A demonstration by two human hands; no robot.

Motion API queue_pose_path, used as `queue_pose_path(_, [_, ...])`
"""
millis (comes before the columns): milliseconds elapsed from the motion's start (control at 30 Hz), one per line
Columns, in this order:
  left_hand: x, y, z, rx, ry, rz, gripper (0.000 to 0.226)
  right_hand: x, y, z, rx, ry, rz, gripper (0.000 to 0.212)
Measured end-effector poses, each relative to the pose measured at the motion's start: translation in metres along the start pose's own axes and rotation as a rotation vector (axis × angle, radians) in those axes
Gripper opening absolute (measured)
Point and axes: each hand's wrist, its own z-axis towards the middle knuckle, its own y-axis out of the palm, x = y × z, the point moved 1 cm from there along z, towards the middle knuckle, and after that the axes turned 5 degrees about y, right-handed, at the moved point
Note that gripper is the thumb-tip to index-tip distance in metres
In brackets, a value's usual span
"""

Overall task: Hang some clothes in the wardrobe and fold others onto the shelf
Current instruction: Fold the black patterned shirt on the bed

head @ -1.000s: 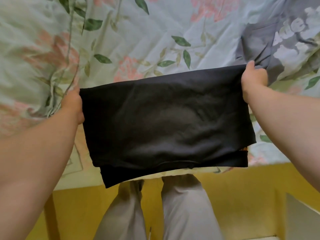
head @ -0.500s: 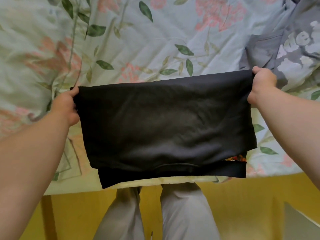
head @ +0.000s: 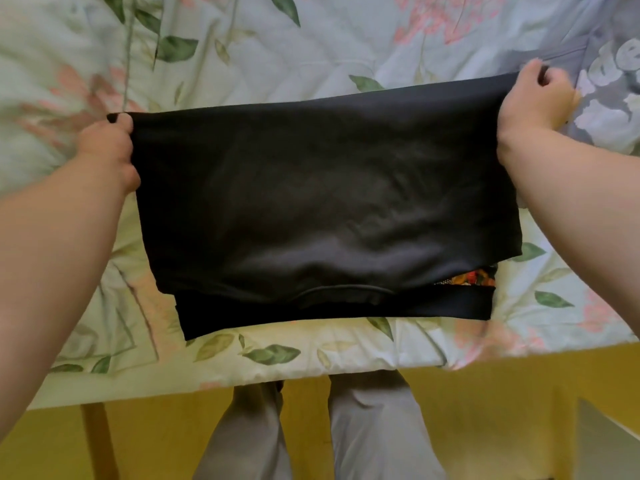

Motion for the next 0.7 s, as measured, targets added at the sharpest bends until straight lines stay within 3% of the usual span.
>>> queue_pose_path(100, [-0.004, 0.015, -0.014, 0.209, 0.072, 0.231, 0.046, 0.008, 0.0, -0.015, -0.005, 0.017, -0.2, 0.047])
queue_pose_path(167, [-0.018, 0.024, -0.052, 0.401, 0.256, 0.605, 0.055, 0.023, 0.0, -0.034, 0.053, 0.023, -0.309, 0.05])
queue_pose_path(200, [-0.029, 0.027, -0.076, 0.421, 0.384, 0.757, 0.058, 0.031, 0.001, -0.047, 0.075, 0.002, -0.357, 0.052])
queue_pose_path(233, [-0.044, 0.03, -0.103, 0.37, 0.55, 0.885, 0.06, 0.041, 0.002, -0.06, 0.09, -0.056, -0.424, 0.055])
queue_pose_path(300, [-0.083, 0.035, -0.15, 0.095, 0.849, 1.092, 0.063, 0.065, 0.005, -0.091, 0.085, -0.273, -0.588, 0.062])
queue_pose_path(400, [-0.136, 0.046, -0.203, -0.282, 1.077, 1.3, 0.068, 0.095, 0.014, -0.141, -0.029, -0.555, -0.697, 0.067])
queue_pose_path(533, [-0.182, 0.062, -0.236, -0.462, 1.166, 1.504, 0.071, 0.126, 0.035, -0.2, -0.233, -0.783, -0.769, 0.066])
queue_pose_path(700, [-0.208, 0.068, -0.221, -0.509, 1.089, 1.662, 0.076, 0.174, 0.047, -0.205, -0.346, -0.813, -0.914, 0.07])
